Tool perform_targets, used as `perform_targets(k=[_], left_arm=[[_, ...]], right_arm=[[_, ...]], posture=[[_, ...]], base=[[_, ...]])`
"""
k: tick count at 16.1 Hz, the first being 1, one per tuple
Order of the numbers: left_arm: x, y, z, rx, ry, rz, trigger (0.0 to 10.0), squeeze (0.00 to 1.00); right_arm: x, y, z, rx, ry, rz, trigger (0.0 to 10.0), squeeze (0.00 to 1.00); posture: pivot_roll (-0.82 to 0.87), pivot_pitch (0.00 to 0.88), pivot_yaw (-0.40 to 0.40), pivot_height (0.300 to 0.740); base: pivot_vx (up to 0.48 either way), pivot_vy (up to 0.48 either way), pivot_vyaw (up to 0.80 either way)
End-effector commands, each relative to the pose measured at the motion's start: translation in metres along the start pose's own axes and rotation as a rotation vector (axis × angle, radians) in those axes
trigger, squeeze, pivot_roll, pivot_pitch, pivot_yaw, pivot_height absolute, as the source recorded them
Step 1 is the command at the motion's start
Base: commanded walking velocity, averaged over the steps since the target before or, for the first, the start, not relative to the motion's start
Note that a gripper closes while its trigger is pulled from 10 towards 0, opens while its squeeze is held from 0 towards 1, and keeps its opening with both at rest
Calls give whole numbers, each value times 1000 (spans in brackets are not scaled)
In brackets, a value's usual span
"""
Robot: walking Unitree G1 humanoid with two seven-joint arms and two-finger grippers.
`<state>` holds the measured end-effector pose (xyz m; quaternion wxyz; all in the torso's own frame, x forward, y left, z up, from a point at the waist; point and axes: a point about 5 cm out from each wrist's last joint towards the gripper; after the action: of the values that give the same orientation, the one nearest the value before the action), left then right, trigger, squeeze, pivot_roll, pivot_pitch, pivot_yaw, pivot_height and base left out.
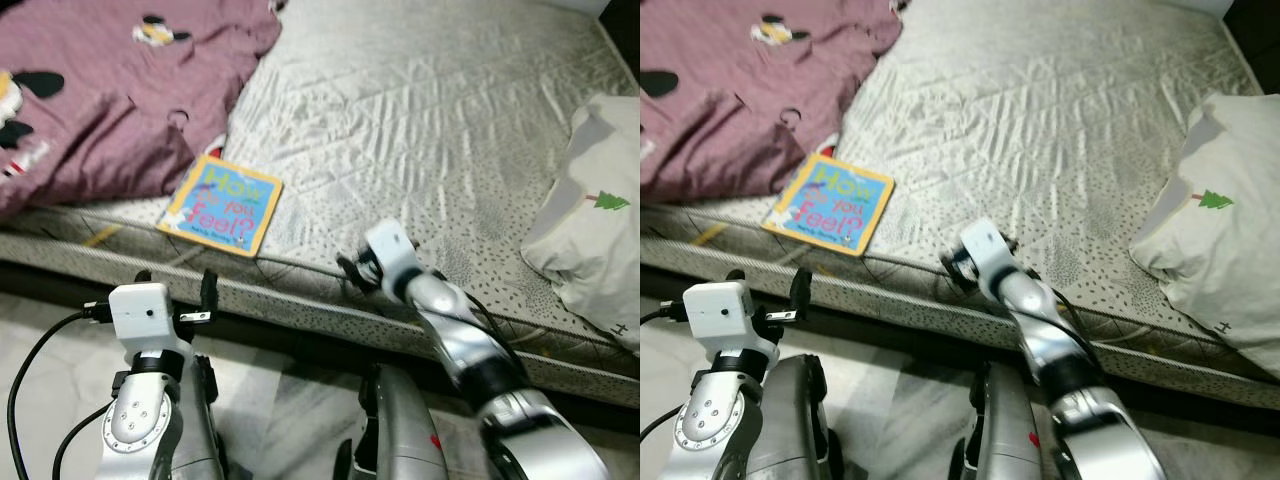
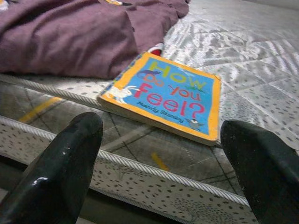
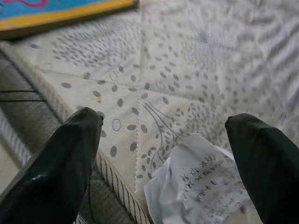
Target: Clean up the room
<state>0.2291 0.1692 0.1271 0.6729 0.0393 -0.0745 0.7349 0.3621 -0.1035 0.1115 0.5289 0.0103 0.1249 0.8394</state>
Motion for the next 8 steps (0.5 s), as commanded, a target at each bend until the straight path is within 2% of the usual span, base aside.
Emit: perform_targets(k=[1,3,5,8], left_arm=[[-2,6,-4,26,-11,-7,10000,0],[-4,10,-6,48,-8,-6,10000,0],[-6,10,-6,60,-5,-17,10000,0],[-8,5,-1,31,2,-22,10000,0]], right_arm=[[-6,3,-17,75,-57,-49,10000,0],[-3,-2,-21,137,-103,-79,10000,0],[-3,-5,-25,196,-91,-124,10000,0],[-11,-10,-15,180,-95,-222,10000,0]], posture=[[43,286,-177,538],[54,282,-176,538],[61,275,-165,538],[68,262,-160,538]], base=[[0,0,0],[0,0,0],[0,0,0],[0,0,0]])
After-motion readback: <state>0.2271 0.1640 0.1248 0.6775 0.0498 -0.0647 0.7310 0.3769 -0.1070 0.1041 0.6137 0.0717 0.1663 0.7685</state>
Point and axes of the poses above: a point about 5 cm out from each wrist's last joint towards the gripper, its own y axis pointing back from the gripper into the wrist, its own z axis along the axis of the wrist's last joint, x = y × z, and after that the axes turned 11 degrees about -y, right-handed
